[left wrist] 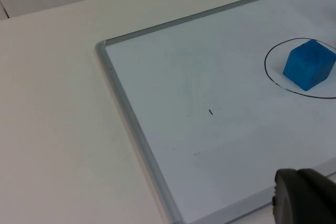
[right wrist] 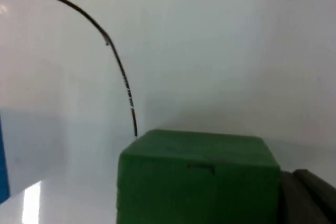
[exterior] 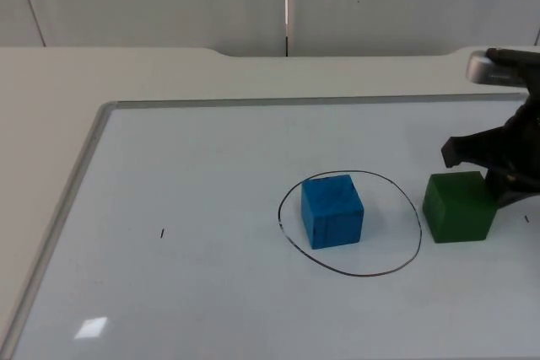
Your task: Push the two cubes into the marked area.
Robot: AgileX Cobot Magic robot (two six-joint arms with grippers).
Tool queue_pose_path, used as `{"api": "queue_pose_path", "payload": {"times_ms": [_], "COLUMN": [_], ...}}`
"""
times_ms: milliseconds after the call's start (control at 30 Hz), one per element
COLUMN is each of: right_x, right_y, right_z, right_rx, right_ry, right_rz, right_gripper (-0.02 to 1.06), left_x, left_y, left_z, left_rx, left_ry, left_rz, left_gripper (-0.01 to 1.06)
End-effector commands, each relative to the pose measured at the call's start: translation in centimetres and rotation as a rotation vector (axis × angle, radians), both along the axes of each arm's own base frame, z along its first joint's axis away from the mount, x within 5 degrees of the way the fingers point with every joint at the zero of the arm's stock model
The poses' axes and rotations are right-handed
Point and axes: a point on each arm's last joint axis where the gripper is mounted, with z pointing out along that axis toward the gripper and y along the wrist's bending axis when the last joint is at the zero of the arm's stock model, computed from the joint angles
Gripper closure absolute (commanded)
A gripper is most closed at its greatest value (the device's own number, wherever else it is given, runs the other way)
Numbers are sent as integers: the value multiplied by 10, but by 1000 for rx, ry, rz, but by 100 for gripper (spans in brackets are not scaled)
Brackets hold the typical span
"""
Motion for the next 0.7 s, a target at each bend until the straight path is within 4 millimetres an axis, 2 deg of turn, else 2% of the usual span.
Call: {"api": "queue_pose_path", "payload": {"times_ms": [0,667], "right_x": [1,-4], "right_y": [8,13], "right_z": [2,1], "right_rx": [1,32], "right_ry": [-32,21], "right_rz": [29,4], "right_gripper": [104,104], "left_x": [0,0], "left_y": [0,0], "left_z": [-2,-2], "left_rx": [3,3], "left_ry": [3,3], "left_rz": [2,2], "left_gripper": [105,105]}}
